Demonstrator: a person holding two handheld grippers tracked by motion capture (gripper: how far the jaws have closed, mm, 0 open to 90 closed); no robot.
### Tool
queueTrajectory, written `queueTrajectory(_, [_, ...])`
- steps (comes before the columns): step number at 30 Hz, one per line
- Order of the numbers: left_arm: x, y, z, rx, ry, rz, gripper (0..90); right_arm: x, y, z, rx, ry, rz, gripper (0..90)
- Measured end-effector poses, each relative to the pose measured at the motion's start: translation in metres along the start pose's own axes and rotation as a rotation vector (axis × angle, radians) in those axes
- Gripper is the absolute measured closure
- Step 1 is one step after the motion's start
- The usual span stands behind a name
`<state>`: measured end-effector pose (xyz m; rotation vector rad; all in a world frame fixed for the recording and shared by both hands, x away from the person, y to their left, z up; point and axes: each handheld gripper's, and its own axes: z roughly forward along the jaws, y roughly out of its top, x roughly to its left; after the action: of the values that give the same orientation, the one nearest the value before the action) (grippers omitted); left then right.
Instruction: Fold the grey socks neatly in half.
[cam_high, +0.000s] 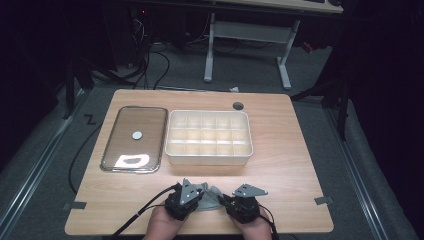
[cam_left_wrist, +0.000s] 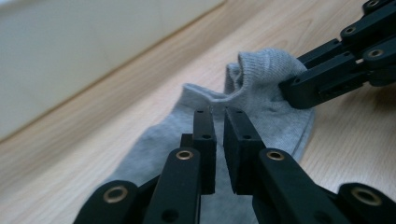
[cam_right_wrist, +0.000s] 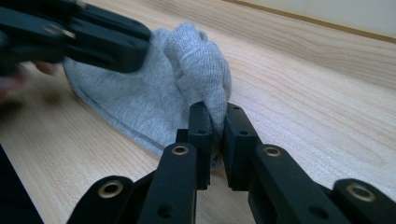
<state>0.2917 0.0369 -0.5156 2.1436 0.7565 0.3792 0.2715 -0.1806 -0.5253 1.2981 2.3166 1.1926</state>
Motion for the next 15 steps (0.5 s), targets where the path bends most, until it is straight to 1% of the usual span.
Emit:
queueTrajectory(1, [-0.002, 0.001, 0.006, 0.023, -0.009, -0.002, 83.0, 0.000, 0.000, 0.000, -0.003, 0.003, 0.001, 83.7])
queueTrajectory(2, [-0.003, 0.001, 0.009, 0.034, -0.011, -0.001, 82.8, -0.001, 0.000, 0.000, -0.008, 0.007, 0.002, 83.6])
queueTrajectory(3, [-0.005, -0.001, 0.014, 0.049, -0.005, 0.006, 82.8, -0.001, 0.000, -0.001, -0.010, 0.012, 0.007, 83.7])
queueTrajectory(7, [-0.007, 0.000, 0.018, 0.050, 0.014, -0.007, 83.2, -0.003, 0.001, -0.004, -0.030, 0.039, 0.021, 83.8])
queueTrajectory(11, [-0.012, 0.002, 0.021, 0.049, 0.036, 0.008, 83.1, -0.003, 0.002, -0.009, -0.066, 0.080, 0.033, 84.4])
queueTrajectory(13, [-0.014, 0.003, 0.022, 0.047, 0.042, 0.012, 83.0, -0.002, 0.004, -0.012, -0.095, 0.099, 0.028, 85.3])
queueTrajectory(15, [-0.017, 0.004, 0.024, 0.047, 0.044, 0.017, 82.6, 0.000, 0.005, -0.014, -0.108, 0.111, 0.027, 85.7])
